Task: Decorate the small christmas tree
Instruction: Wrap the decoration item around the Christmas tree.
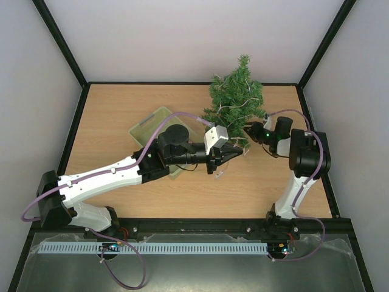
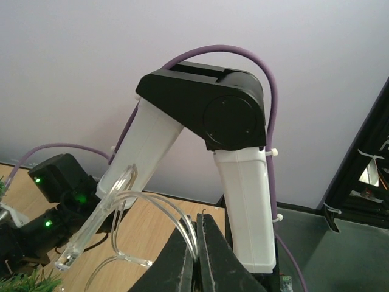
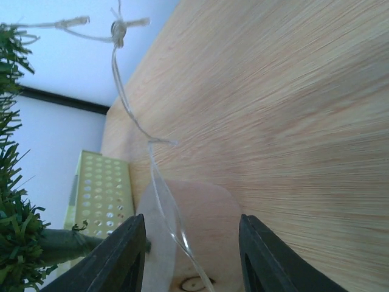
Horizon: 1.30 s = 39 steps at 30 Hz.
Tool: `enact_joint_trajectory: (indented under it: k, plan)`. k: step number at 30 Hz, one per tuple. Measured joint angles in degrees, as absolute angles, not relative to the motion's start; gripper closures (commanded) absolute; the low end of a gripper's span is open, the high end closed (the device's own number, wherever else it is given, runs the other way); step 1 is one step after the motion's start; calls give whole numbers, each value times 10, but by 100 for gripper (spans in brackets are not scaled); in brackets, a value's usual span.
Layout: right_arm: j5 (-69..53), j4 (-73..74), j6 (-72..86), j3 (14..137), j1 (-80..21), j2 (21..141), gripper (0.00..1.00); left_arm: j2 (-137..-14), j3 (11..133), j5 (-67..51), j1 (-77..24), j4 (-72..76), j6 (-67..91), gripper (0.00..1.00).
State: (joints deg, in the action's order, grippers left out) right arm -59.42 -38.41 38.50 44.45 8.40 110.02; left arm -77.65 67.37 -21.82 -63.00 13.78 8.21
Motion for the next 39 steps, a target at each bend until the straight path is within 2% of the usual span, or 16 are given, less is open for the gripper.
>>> enact_joint_trajectory:
  k: [3, 7, 8, 11, 13, 25, 39]
  plan:
    - [-610, -392, 390, 457, 69, 1117, 60, -777, 674, -217, -630, 138, 82, 97]
    - [-606, -334, 341, 503, 43, 1127, 69, -777, 674, -213, -630, 138, 81, 98]
    - [-606, -332, 338, 505, 38, 1127, 72, -777, 674, -211, -630, 138, 81, 97]
    - [-590, -297, 307, 518, 31, 1127, 92, -777, 674, -209, -631, 138, 81, 98]
    - [-568, -276, 290, 520, 33, 1127, 98, -777, 674, -208, -631, 138, 82, 98]
    - [-415, -156, 269, 529, 58, 1040, 98, -759, 618, -176, -631, 133, 84, 98]
    - [-393, -44, 271, 590, 73, 991, 98, -706, 571, -119, -631, 113, 82, 98]
